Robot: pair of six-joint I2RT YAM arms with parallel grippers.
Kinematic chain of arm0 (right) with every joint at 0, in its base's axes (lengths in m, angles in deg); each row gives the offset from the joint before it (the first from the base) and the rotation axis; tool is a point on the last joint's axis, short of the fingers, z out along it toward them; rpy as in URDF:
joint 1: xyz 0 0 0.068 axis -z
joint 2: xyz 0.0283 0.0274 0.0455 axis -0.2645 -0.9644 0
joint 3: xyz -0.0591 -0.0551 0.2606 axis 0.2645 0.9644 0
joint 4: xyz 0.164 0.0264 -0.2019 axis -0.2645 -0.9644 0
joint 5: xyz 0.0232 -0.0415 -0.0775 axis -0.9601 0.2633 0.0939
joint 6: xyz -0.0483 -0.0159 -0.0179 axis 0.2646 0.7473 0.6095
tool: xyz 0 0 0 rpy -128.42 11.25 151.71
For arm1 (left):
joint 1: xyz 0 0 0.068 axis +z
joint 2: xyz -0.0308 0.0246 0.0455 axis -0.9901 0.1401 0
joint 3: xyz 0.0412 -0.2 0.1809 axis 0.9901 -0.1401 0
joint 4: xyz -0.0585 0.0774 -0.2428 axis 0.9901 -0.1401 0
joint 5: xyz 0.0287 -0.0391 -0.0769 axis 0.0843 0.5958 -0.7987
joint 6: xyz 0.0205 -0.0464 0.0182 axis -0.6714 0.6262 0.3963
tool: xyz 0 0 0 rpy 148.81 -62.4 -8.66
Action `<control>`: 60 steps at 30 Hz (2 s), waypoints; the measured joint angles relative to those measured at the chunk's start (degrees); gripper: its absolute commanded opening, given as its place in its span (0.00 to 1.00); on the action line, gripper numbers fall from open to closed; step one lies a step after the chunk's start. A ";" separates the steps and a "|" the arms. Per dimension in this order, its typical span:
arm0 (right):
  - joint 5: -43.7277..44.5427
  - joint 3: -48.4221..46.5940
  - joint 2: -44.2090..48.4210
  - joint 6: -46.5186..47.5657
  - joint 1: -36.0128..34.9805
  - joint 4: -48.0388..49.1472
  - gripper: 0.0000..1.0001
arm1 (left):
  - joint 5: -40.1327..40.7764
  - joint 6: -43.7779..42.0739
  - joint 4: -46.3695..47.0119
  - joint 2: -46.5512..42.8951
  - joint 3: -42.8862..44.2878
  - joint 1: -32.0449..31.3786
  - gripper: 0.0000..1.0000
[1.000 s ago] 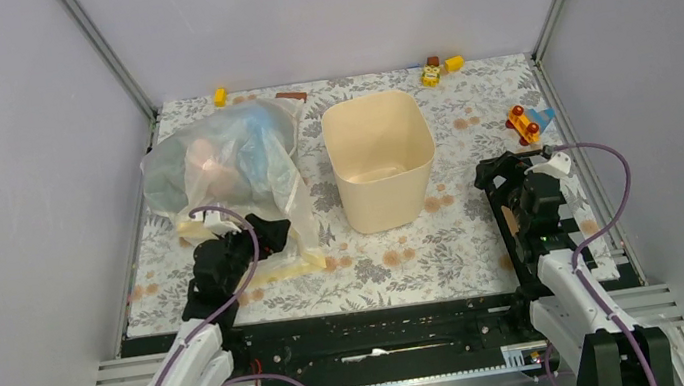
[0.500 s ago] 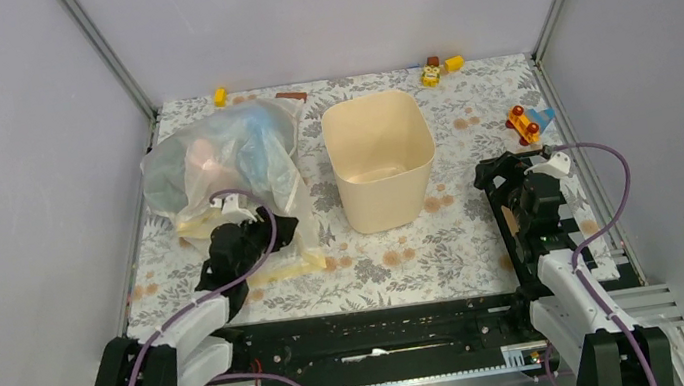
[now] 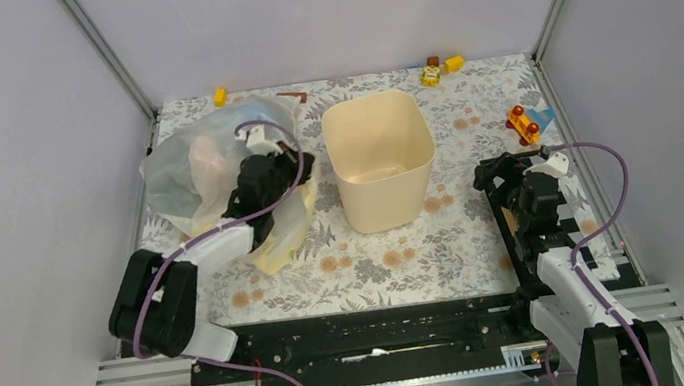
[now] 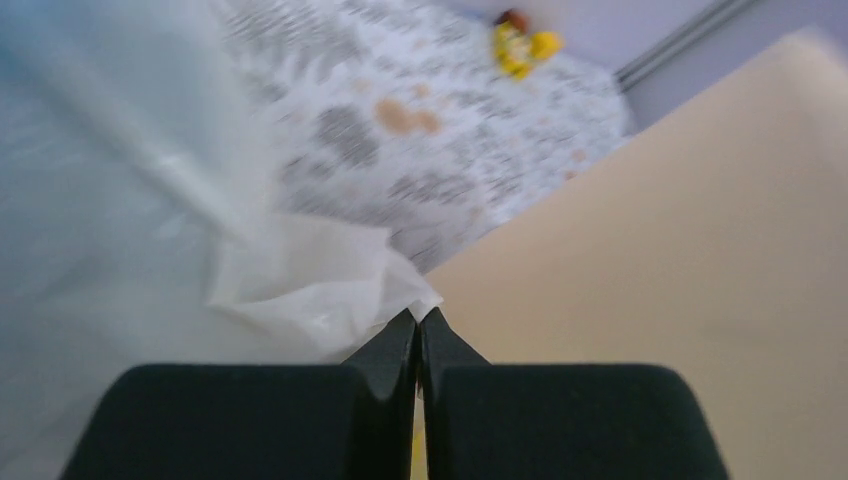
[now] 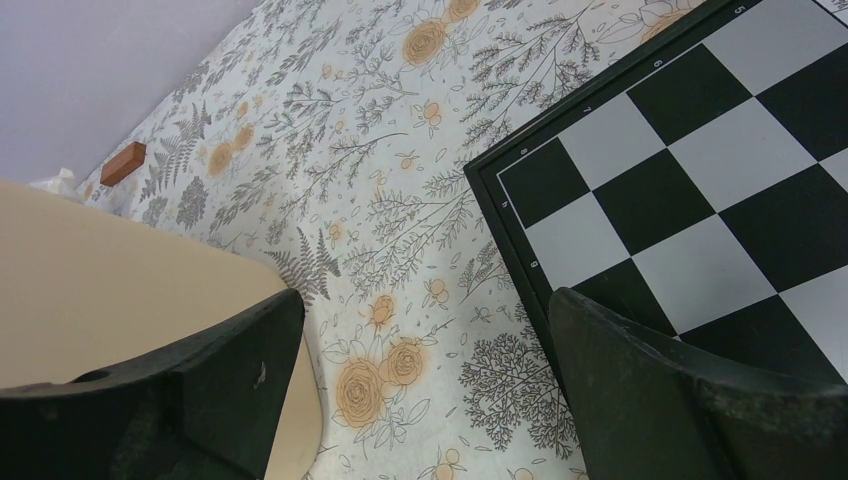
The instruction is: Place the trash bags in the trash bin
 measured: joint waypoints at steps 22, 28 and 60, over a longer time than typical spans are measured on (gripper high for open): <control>-1.60 0.00 0.02 0.02 0.00 -0.02 1.00 | 21.29 -2.29 -32.41 -22.25 8.96 -13.35 0.67; -2.54 0.00 0.17 0.02 0.00 -0.02 1.00 | 30.14 1.01 -38.62 -36.89 -2.73 -13.29 0.76; -2.95 0.00 0.11 0.02 0.00 0.68 1.00 | 20.83 15.17 -31.98 -35.65 -15.76 2.54 0.84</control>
